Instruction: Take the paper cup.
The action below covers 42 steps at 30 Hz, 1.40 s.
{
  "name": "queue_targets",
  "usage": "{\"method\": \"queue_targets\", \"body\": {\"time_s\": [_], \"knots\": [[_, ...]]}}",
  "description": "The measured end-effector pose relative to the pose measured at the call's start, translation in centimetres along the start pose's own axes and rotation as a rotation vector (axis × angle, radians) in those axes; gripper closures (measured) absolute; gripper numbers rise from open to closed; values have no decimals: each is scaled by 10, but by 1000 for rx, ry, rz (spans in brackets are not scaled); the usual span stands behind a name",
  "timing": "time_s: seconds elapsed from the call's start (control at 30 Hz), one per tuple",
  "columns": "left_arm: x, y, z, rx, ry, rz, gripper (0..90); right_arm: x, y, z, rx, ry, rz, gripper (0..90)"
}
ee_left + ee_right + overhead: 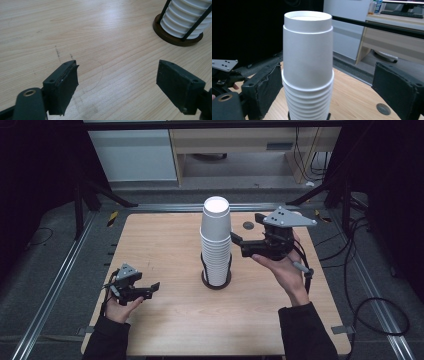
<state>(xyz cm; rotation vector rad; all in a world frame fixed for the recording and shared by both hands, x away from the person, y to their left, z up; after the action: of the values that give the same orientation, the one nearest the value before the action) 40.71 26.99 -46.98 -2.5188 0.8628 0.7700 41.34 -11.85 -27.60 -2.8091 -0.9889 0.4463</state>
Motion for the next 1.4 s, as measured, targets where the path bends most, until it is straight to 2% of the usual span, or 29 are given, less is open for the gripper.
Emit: {"method": "queue_targets", "body": {"time_s": [0.23, 0.43, 0.67, 1.0, 1.4], "knots": [[2, 1, 0, 7, -4, 5, 169, 20, -9, -2, 14, 2, -49, 89], [3, 2, 0, 9, -9, 10, 170, 35, -13, 1, 15, -3, -59, 87], [4, 3, -1, 12, -10, 15, 170, 49, -15, 6, 20, 6, -55, 82], [7, 4, -4, 15, -7, 23, 169, 72, -14, 14, 52, -7, -69, 81], [8, 4, -3, 14, -12, 25, 167, 91, -14, 22, 68, 18, -65, 87]]}}
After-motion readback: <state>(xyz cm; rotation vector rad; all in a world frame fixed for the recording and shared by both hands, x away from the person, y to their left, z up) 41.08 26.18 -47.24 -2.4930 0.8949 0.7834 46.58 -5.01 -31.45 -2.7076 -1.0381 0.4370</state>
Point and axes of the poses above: each handheld gripper's, and its own axes: x roughly forward along the jaws, z roughly out of its underside, y roughly to its right, the point moved 3 cm from there along x, roughly forward along the jaws, and after that the axes turned 15 degrees about x, right-handed, at the moved point
